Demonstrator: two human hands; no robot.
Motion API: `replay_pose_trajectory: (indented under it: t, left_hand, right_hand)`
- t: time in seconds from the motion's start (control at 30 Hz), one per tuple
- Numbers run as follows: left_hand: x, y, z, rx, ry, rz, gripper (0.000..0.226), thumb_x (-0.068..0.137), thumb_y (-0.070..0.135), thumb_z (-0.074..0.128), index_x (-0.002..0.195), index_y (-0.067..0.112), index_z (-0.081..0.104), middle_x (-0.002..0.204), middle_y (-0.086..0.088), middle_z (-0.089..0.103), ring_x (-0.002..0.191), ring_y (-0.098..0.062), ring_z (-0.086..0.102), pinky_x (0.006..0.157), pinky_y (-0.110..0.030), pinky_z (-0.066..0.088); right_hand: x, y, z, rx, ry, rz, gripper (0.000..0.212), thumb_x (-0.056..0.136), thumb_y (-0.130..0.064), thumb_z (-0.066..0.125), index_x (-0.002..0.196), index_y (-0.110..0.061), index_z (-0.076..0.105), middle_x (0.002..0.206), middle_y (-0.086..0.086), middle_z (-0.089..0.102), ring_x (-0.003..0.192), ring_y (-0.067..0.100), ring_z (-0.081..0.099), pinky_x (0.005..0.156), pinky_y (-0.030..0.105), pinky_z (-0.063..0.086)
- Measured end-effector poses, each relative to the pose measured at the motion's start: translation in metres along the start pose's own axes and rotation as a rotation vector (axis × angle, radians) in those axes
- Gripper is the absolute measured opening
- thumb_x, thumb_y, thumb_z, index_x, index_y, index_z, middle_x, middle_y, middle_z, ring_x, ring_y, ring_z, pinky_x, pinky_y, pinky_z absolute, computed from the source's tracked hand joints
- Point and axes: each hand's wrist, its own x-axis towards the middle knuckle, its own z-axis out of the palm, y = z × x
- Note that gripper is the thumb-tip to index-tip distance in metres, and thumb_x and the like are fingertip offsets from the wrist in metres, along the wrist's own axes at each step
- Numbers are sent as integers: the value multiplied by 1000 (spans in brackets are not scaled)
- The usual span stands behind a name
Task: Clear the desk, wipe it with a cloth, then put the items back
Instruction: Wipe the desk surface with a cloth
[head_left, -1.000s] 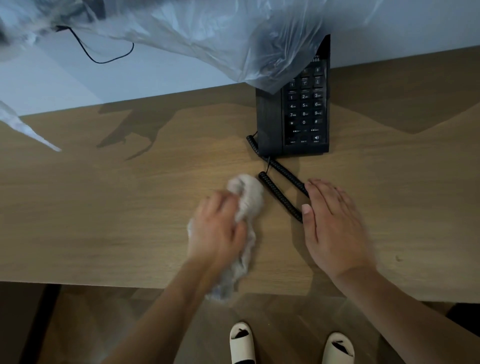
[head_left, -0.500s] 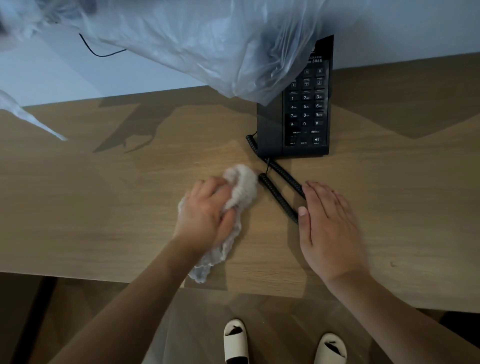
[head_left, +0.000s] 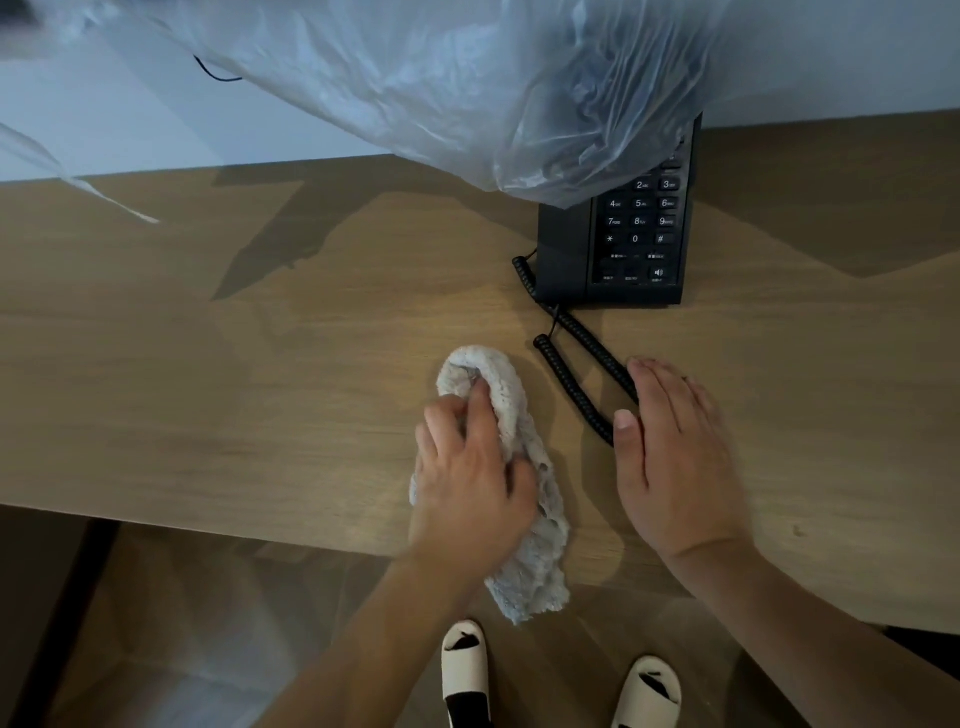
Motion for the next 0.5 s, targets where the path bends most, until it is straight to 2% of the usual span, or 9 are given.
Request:
replay_pose_trajectory:
  t: [0.03,0.1,0.17,0.2,0.27,0.33,0.43,0.5]
  left_hand:
    - [6,-9,-1,62,3,3,79,83,45,38,152,8,30,122,-3,27,102,-12,23,94,-41,41]
    - [26,-26,-4,180,46,-107,75,85,47,41,150,11,31,133,-9,28,108,-25,32,98,-46,35]
    - [45,-35,-7,163,106,-218,65,84,43,44,139,10,44,141,-14,32,116,-35,35,102,-53,33]
    - [51,-36,-7,129,122,-200,59,84,41,45,133,9,51,140,-13,37,116,-34,36,101,-53,35]
    - [49,-36,-5,55,120,-35,51,84,38,47,125,10,62,133,-9,47,110,-26,36,95,-45,41]
    - [34,-38,-6,-31,52,177,48,84,35,51,123,13,68,125,-4,54,107,-22,38,90,-40,45]
    - [-1,-41,-7,-128,-109,556,45,81,30,56,120,13,71,120,0,59,110,-24,46,91,-37,46]
    - [-10,-48,-5,-85,-161,696,45,81,30,58,121,15,70,121,0,59,111,-25,48,92,-40,48]
  right_hand:
    - [0,0,0,-6,-2,0,53,104,-31,25,145,-3,43,147,13,48,140,25,39,118,47,30]
    - [0,0,1,-17,-4,4,53,104,-31,25,145,-4,42,147,12,48,140,25,39,118,47,29]
    - [0,0,2,-24,-6,4,53,104,-31,24,146,-4,42,147,12,48,141,24,38,119,46,29]
    - [0,0,2,-26,-5,3,52,104,-31,24,146,-4,42,147,12,48,141,24,38,119,46,29]
    - [1,0,1,-20,-1,-2,52,104,-31,24,145,-4,42,146,12,48,140,24,38,118,47,29]
    - [0,0,1,-3,1,-1,53,104,-32,23,145,-4,42,146,12,48,141,24,37,118,47,29]
    - [1,0,1,12,-3,1,54,105,-34,21,146,-5,41,147,12,46,142,24,35,119,47,28]
    - [1,0,2,10,-4,-1,54,105,-34,20,146,-5,41,147,12,46,142,24,35,119,46,27]
